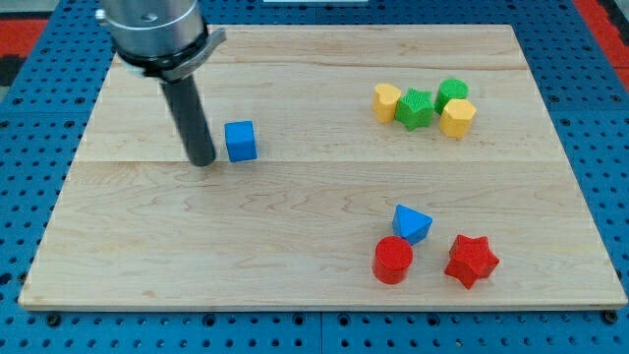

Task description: Slide the blue triangle and red star to the bottom side of the blue cube

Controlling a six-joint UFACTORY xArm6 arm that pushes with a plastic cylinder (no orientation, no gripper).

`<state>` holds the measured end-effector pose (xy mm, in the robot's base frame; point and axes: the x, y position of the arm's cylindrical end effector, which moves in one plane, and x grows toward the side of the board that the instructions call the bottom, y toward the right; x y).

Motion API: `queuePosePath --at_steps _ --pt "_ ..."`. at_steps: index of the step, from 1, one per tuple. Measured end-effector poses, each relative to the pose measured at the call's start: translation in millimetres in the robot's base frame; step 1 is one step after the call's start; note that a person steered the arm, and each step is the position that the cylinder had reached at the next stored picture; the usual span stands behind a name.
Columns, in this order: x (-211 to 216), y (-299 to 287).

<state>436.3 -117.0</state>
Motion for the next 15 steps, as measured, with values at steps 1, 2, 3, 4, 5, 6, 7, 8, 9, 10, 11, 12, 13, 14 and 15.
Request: queuePosePath --at_steps 1,2,3,4,5,6,7,8,9,10,11,12,13,14,15 --pt "-5 70" --pt "31 102" --pt "29 223" --pt "62 324" --pt "158 366" --pt "167 321" --pt "128 230" --pt "75 125" --pt "43 92" --pt "41 88" --pt "62 81" --pt "81 137" --pt "69 171" --pt "29 91" --pt "28 77"
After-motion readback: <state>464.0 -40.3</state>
